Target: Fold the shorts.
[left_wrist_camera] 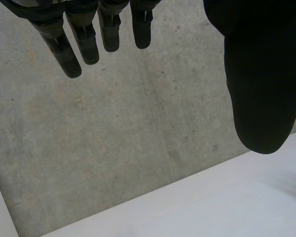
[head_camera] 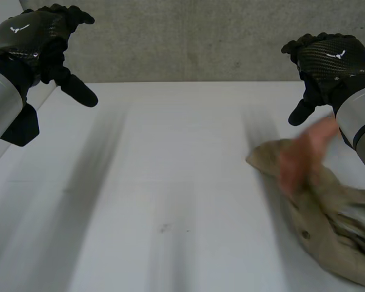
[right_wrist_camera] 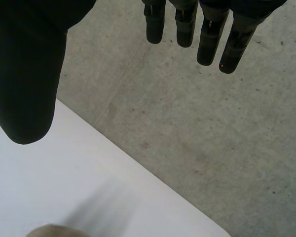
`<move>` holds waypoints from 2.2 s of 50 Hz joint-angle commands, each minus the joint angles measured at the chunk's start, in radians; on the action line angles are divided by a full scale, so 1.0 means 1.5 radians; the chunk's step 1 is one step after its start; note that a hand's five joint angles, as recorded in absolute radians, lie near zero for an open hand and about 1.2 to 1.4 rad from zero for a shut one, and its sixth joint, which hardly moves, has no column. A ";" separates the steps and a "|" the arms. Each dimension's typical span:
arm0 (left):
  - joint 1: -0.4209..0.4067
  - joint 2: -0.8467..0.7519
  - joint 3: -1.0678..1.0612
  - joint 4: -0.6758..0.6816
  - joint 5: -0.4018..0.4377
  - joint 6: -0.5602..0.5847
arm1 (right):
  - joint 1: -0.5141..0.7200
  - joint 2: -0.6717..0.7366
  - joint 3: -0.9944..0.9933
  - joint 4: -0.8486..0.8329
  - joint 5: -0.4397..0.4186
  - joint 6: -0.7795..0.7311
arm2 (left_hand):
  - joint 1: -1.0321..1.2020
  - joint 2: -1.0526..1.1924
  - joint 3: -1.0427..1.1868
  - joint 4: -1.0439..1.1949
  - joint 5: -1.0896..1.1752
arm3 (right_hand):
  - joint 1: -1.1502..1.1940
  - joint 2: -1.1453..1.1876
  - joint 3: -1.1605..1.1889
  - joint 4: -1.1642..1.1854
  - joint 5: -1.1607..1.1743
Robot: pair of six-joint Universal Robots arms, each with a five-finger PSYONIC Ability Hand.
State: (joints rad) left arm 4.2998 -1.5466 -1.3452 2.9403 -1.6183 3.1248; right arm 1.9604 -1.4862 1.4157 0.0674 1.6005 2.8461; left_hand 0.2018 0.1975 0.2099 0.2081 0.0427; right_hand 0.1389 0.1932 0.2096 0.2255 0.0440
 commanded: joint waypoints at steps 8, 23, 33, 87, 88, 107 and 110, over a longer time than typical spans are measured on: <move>0.000 0.000 -0.001 0.000 0.000 0.000 | 0.001 0.000 0.000 0.000 0.000 0.000 | -0.016 -0.013 -0.021 -0.020 -0.026 | 0.024 -0.012 -0.023 -0.034 -0.029; 0.000 -0.003 -0.001 0.000 0.000 0.000 | 0.001 0.001 0.003 0.000 -0.001 0.000 | -0.016 -0.013 -0.021 -0.020 -0.026 | 0.024 -0.012 -0.023 -0.034 -0.029; -0.002 -0.026 -0.013 0.026 0.002 0.004 | 0.001 0.012 0.004 0.007 -0.020 -0.035 | -0.014 -0.011 -0.019 -0.018 -0.024 | 0.024 -0.012 -0.023 -0.034 -0.029; -0.063 -0.147 0.106 0.453 -0.104 0.176 | 0.017 0.060 0.019 0.003 -0.036 -0.151 | 0.796 0.799 0.791 0.792 0.786 | 0.024 -0.012 -0.023 -0.034 -0.029; -0.062 -0.139 0.109 0.457 -0.097 0.178 | 0.017 0.060 0.019 0.003 -0.037 -0.151 | 0.796 0.799 0.791 0.792 0.786 | 0.024 -0.012 -0.023 -0.034 -0.029; -0.206 -0.404 0.110 0.452 0.019 0.238 | 0.016 0.053 0.016 0.004 -0.036 -0.150 | 0.796 0.799 0.791 0.792 0.786 | 0.024 -0.012 -0.023 -0.034 -0.029; -0.227 -0.411 0.116 0.457 0.021 0.243 | 0.016 0.053 0.016 0.004 -0.036 -0.150 | 0.796 0.799 0.791 0.792 0.786 | 0.024 -0.012 -0.023 -0.034 -0.029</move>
State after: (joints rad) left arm 4.0365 -2.0532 -1.1876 3.6201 -1.5845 3.4458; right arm 1.9860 -1.4048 1.4414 0.0737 1.5463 2.6216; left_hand 1.1145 1.1960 1.1920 1.1945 0.9965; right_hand 0.1389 0.1932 0.2096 0.2255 0.0439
